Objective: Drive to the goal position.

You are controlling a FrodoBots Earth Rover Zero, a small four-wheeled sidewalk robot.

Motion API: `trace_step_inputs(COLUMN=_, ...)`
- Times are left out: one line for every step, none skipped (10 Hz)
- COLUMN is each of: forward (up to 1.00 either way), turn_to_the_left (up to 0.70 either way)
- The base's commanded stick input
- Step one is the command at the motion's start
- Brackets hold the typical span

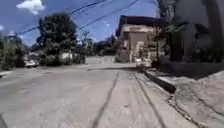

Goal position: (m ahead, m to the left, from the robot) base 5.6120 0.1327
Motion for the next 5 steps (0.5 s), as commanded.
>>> trace_step_inputs(forward=0.85, turn_to_the_left=-0.34)
trace_step_inputs(forward=0.85, turn_to_the_left=-0.34)
trace_step_inputs(forward=0.85, turn_to_the_left=-0.34)
trace_step_inputs(forward=0.85, turn_to_the_left=-0.34)
trace_step_inputs(forward=0.85, turn_to_the_left=-0.34)
